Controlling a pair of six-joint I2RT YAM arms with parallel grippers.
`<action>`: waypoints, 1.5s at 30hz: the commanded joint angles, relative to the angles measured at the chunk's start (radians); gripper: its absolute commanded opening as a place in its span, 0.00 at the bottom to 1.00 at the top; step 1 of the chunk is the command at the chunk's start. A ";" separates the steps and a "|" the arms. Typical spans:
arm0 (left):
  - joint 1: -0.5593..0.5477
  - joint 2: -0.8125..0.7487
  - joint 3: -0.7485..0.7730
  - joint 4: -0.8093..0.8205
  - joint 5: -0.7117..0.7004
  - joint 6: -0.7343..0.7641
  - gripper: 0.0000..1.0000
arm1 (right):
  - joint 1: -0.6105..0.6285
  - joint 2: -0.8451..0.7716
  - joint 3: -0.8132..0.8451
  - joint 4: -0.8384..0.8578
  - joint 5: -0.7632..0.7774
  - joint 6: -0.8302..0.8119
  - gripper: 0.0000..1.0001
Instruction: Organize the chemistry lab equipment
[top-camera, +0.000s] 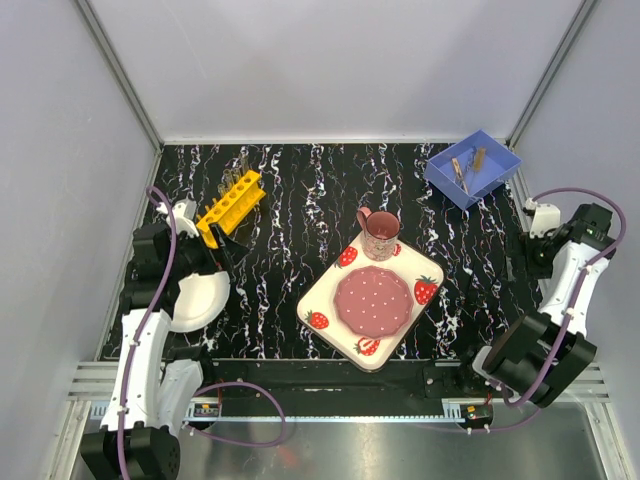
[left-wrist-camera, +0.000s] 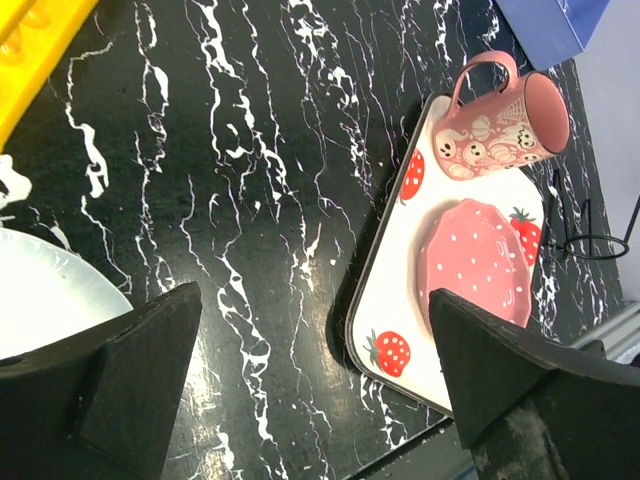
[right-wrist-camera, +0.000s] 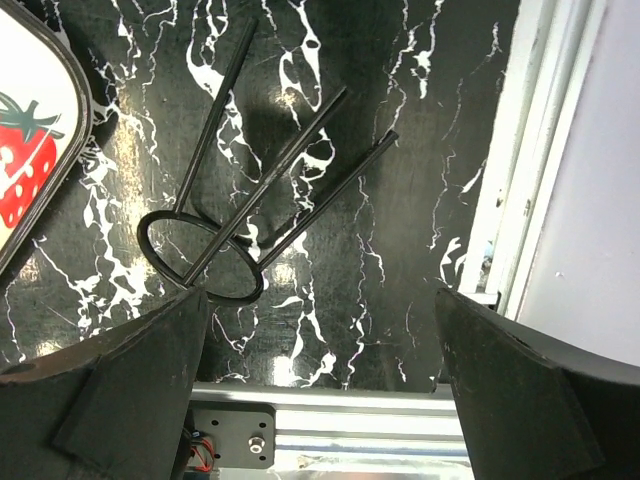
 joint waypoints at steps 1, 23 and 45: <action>-0.001 -0.013 0.040 -0.014 0.062 -0.020 0.99 | -0.019 -0.048 -0.016 0.015 -0.059 -0.059 0.99; -0.001 -0.025 0.048 -0.031 0.106 -0.013 0.99 | -0.019 0.106 -0.028 0.004 -0.242 0.182 0.56; -0.004 -0.119 -0.026 0.044 0.114 -0.020 0.99 | -0.019 0.276 0.008 0.047 -0.208 0.283 0.00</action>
